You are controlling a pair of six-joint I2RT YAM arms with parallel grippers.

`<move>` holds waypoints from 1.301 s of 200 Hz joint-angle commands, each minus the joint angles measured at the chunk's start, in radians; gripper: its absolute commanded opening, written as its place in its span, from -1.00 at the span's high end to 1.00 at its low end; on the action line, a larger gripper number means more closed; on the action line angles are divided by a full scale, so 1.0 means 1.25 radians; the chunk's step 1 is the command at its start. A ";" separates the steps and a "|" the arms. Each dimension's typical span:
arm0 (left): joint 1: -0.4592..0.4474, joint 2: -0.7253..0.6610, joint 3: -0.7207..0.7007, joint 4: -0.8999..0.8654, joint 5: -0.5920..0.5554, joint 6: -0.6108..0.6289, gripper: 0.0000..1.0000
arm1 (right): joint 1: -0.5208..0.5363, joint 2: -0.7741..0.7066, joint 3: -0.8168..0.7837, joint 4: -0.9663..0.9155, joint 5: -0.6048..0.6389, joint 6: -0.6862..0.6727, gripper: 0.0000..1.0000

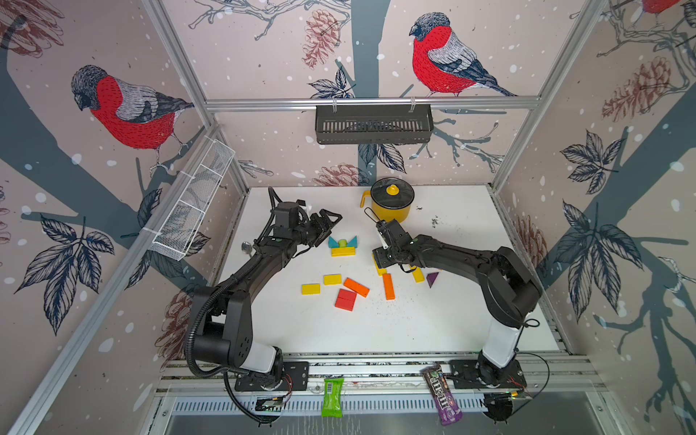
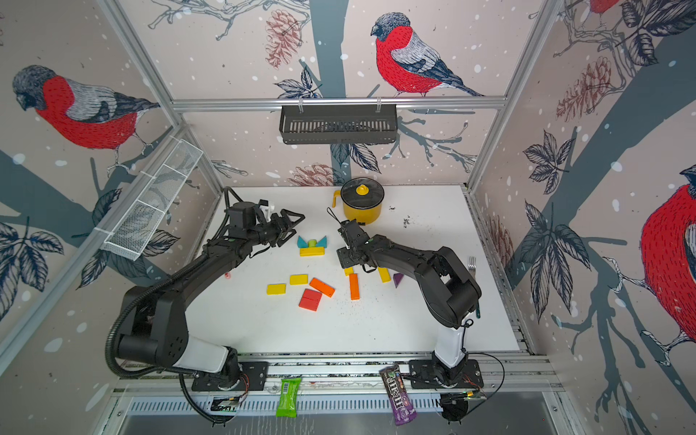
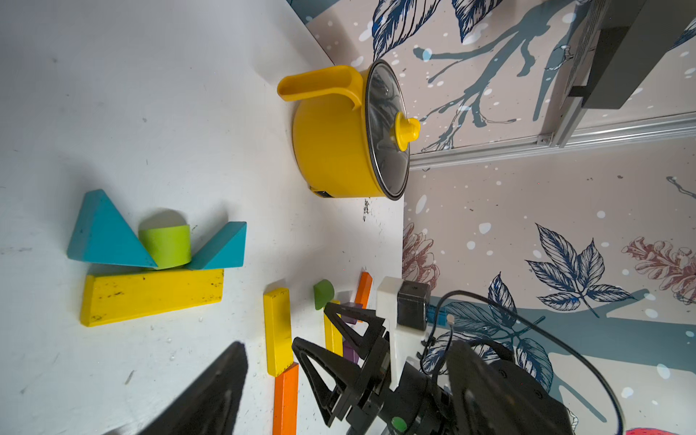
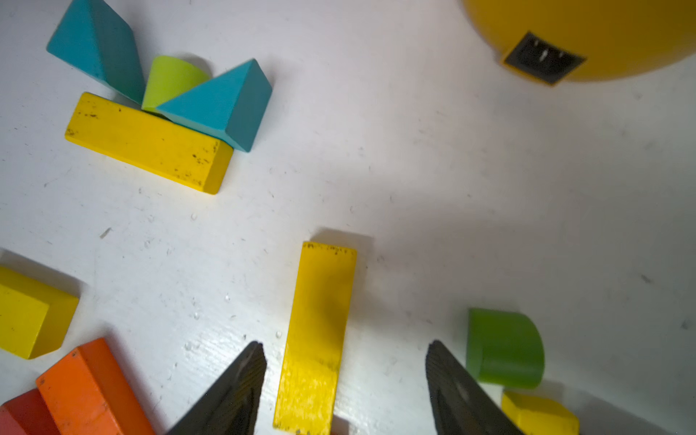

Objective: Assemble a carrot with building blocks
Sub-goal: Pick up the building block from the center of the board.

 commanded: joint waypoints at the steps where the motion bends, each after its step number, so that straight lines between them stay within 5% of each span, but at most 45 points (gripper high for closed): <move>1: -0.003 0.005 0.009 0.005 0.002 0.018 -0.68 | -0.004 -0.011 -0.020 0.029 -0.037 0.037 -0.41; 219: 0.016 -0.004 0.013 -0.003 0.002 0.021 -0.68 | 0.034 0.064 0.007 0.013 0.049 0.013 0.40; 260: 0.058 -0.019 0.007 0.008 0.006 0.009 -0.68 | 0.063 0.011 0.030 0.032 0.062 -0.102 0.50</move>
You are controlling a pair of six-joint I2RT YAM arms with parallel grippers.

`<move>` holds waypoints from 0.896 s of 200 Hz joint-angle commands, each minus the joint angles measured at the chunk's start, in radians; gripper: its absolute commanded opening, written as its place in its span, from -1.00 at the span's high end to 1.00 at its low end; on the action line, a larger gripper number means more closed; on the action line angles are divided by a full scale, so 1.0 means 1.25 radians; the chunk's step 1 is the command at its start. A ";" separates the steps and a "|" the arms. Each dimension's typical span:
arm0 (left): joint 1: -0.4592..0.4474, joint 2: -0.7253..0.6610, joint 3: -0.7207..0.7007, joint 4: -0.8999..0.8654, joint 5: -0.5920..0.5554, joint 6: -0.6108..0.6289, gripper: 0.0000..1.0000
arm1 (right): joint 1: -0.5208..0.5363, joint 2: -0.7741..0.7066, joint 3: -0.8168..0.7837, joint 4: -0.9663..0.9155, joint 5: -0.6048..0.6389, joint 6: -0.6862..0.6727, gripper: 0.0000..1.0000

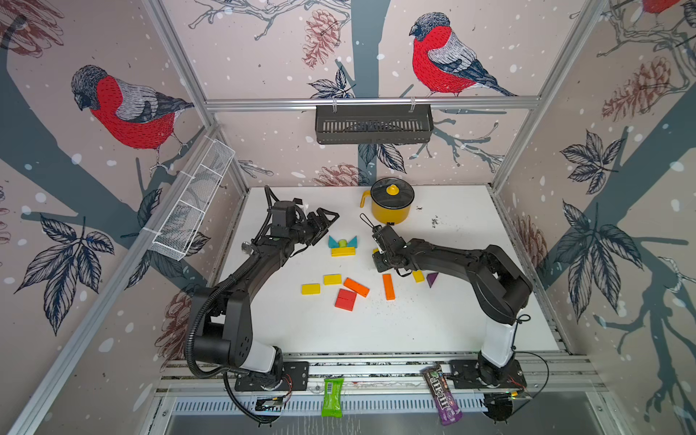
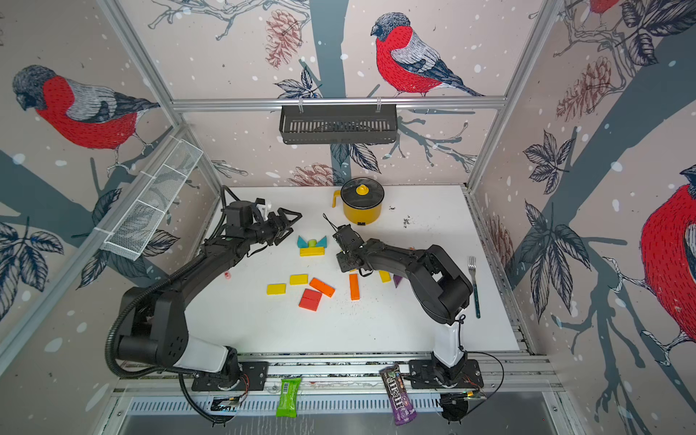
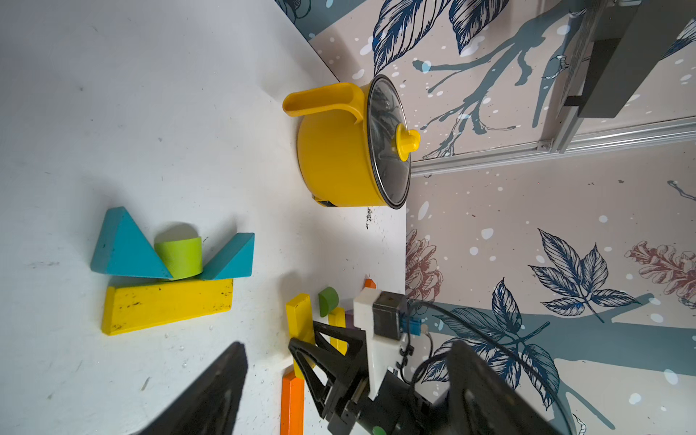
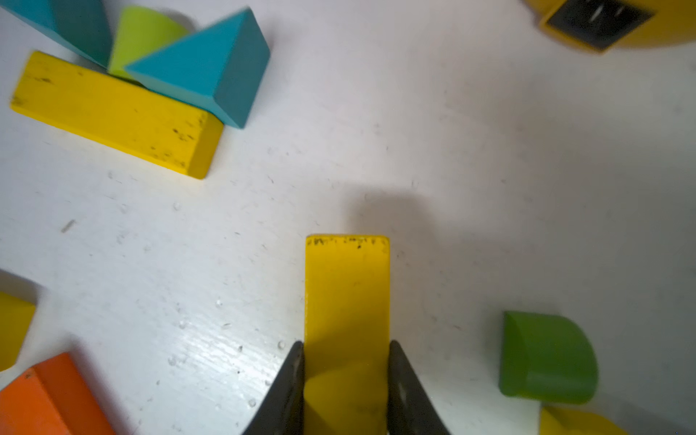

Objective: Assemble a carrot with building blocks
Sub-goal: Pick up the building block from the center of the board, then assemble the building block at the center of the board.

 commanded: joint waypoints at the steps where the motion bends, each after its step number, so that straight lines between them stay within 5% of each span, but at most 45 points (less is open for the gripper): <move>1: 0.025 -0.011 0.001 0.015 0.006 -0.011 -0.68 | 0.023 -0.027 0.012 0.023 0.015 -0.097 0.50; 75: 0.068 -0.009 -0.001 0.013 0.002 -0.012 -0.68 | 0.165 0.128 0.214 -0.001 -0.092 -0.341 0.50; 179: 0.073 -0.015 -0.007 0.026 0.007 -0.023 -0.68 | 0.170 0.273 0.332 -0.051 -0.019 -0.390 0.37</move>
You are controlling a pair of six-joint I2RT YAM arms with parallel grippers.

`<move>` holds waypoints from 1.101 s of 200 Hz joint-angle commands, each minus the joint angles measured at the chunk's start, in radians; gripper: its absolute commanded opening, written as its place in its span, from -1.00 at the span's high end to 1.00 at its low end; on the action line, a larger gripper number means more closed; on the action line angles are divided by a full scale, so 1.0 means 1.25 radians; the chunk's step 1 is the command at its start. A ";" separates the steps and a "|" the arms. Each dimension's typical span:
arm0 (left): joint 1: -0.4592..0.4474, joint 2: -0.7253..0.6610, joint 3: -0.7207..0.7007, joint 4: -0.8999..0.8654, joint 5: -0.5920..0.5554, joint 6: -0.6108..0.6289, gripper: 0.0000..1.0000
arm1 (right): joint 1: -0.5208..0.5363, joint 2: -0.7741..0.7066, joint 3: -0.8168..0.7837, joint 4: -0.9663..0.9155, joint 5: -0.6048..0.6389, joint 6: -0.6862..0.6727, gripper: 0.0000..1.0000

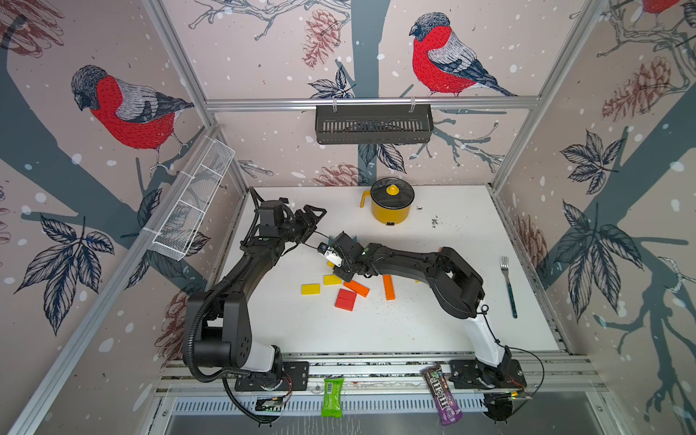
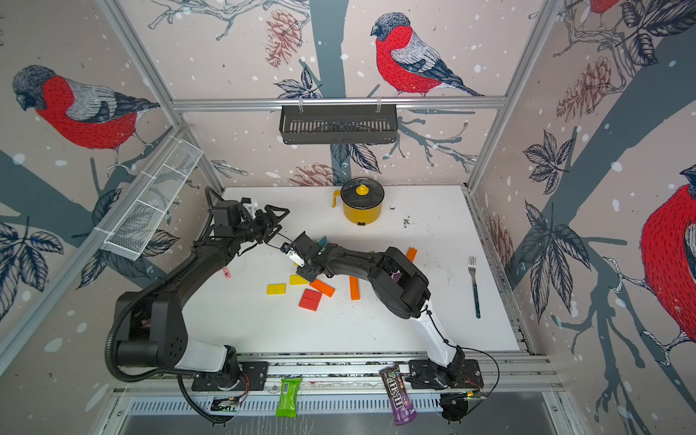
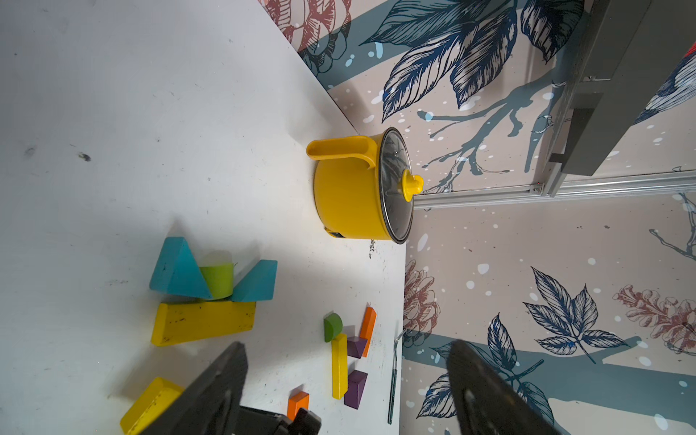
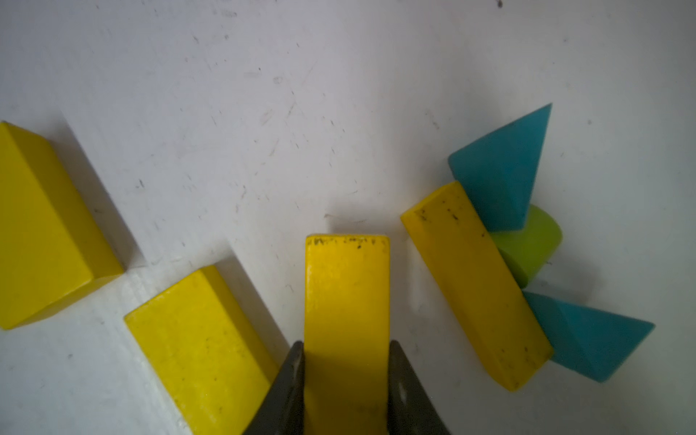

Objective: Assemble a carrot with building blocks
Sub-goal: Assemble the building block at the center of the board.

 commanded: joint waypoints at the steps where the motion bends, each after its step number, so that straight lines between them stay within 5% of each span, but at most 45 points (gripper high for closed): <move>1: 0.003 -0.004 -0.002 0.024 0.006 -0.002 -0.68 | -0.001 0.014 0.014 -0.010 0.037 -0.003 0.37; 57: 0.002 -0.002 -0.007 0.031 0.006 -0.006 -0.68 | 0.005 -0.010 -0.023 0.012 0.096 0.033 0.01; 143: 0.003 -0.005 -0.015 0.045 0.009 -0.016 -0.68 | 0.023 -0.029 -0.051 0.040 0.251 0.183 -0.12; 220: 0.003 -0.004 -0.013 0.042 0.007 -0.013 -0.68 | 0.025 -0.018 -0.022 0.024 0.222 0.191 -0.24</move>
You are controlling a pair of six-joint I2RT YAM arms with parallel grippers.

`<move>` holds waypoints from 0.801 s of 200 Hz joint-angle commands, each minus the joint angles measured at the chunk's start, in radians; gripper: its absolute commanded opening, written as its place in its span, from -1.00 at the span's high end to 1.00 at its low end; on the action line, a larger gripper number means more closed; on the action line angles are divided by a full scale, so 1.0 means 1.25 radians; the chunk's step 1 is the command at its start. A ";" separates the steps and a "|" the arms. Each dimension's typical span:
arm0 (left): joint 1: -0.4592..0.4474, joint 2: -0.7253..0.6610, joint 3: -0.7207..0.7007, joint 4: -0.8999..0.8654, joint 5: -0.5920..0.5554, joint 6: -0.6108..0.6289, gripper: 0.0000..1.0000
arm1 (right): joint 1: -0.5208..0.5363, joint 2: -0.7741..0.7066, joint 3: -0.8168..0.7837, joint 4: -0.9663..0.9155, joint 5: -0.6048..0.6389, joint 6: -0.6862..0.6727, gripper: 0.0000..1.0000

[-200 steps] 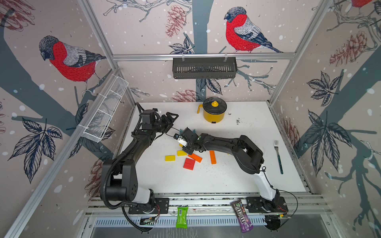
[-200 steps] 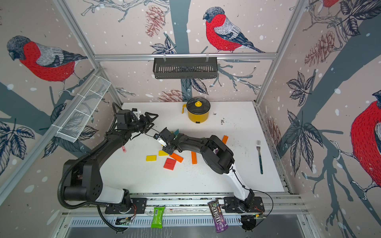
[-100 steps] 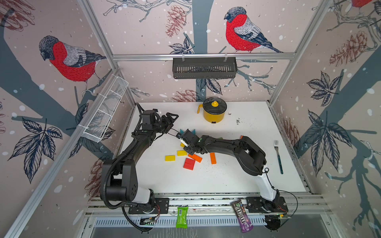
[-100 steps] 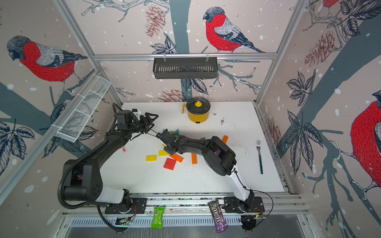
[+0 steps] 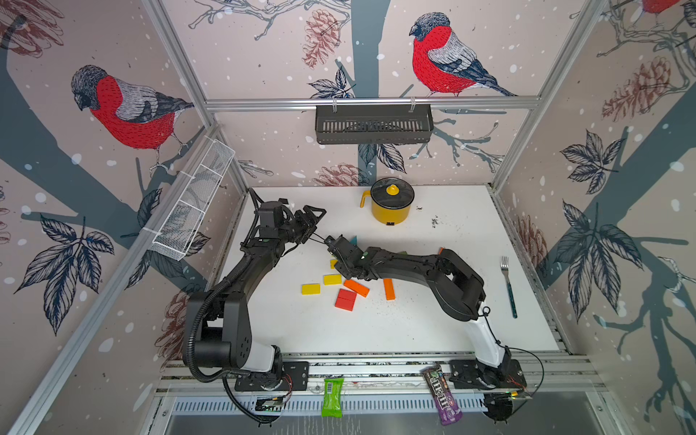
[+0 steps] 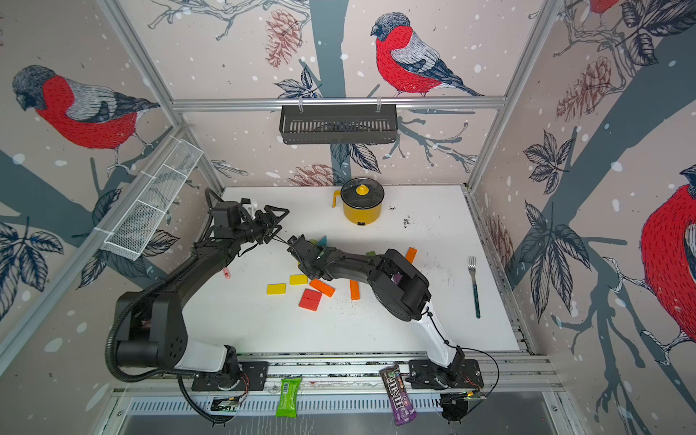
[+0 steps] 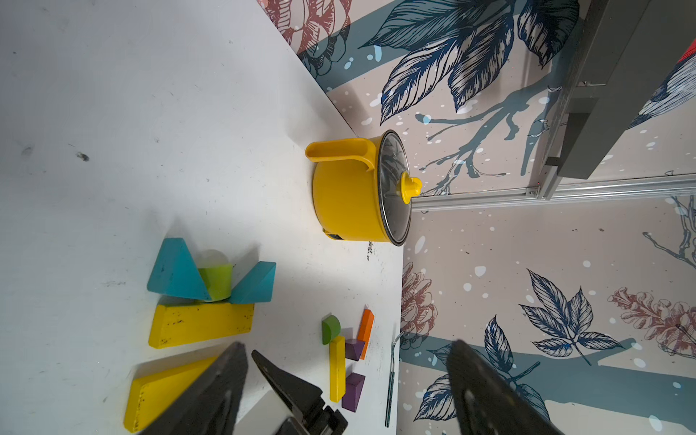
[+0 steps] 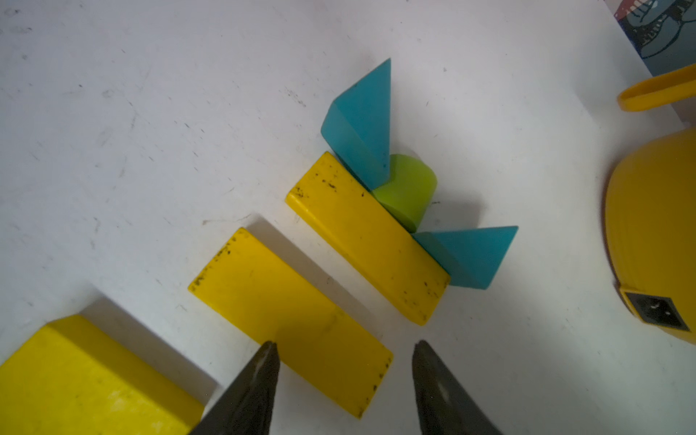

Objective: Assemble a carrot with building blocks
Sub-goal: Assemble the building block at the center of the board.

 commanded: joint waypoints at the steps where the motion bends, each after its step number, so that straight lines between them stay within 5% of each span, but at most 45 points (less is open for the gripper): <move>1: 0.003 -0.002 0.000 0.019 0.008 -0.006 -0.68 | 0.004 0.002 0.007 -0.003 -0.004 0.005 -0.24; 46: 0.002 -0.001 0.001 0.016 0.009 -0.005 -0.68 | 0.006 0.020 0.019 -0.006 0.024 0.004 -0.44; 160: 0.001 0.000 0.000 0.018 0.007 -0.005 -0.68 | -0.008 0.012 0.015 -0.023 0.031 -0.017 -0.53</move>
